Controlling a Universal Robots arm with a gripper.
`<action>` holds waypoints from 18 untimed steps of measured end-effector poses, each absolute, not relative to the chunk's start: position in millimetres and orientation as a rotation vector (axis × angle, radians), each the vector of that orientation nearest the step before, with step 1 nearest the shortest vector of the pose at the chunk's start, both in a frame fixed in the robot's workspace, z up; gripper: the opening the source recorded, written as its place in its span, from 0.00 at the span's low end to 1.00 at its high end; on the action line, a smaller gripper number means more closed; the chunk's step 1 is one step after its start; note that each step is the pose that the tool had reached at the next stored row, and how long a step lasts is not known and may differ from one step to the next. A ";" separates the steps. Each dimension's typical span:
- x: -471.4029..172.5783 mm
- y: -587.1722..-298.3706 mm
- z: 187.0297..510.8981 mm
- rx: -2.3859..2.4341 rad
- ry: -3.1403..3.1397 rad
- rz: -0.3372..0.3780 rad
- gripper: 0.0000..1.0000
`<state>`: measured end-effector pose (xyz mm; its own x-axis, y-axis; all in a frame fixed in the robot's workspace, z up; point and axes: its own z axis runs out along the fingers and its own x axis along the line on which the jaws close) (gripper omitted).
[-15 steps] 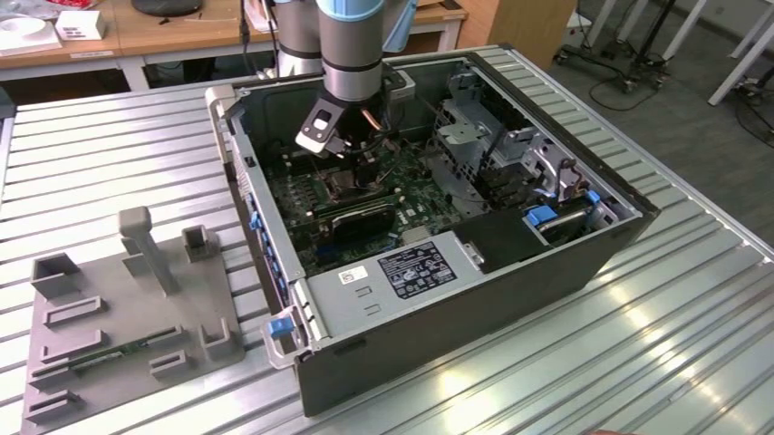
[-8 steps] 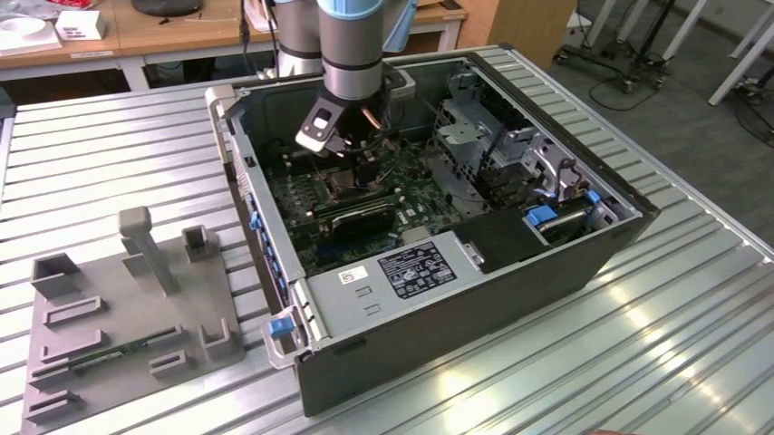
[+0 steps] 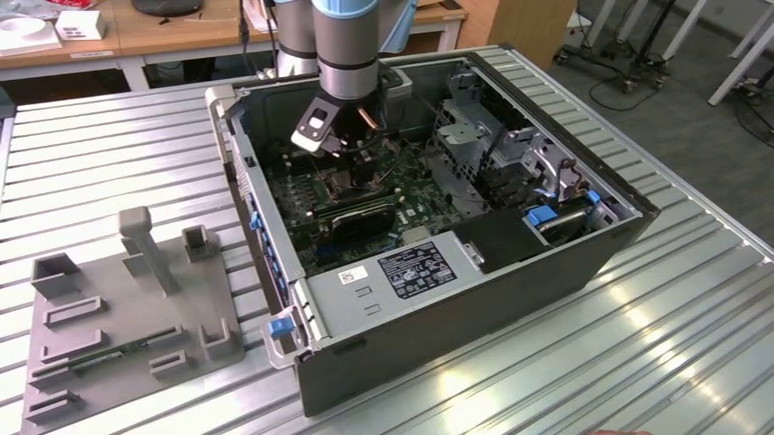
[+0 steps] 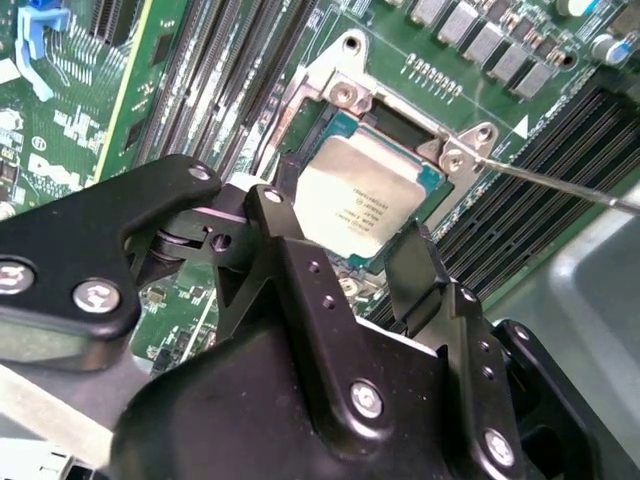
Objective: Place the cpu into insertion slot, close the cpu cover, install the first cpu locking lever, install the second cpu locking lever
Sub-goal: 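Place the cpu into insertion slot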
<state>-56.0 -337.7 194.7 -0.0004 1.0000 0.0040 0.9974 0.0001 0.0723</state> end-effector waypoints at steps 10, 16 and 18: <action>-56.2 -337.8 192.5 2.186 2.187 0.082 0.62; -56.2 -337.8 192.3 2.186 2.187 0.083 0.62; -56.2 -337.8 192.2 2.186 2.187 0.083 0.62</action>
<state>-56.2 -337.8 192.2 -0.0005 1.0000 0.0032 0.9974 0.0003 0.0722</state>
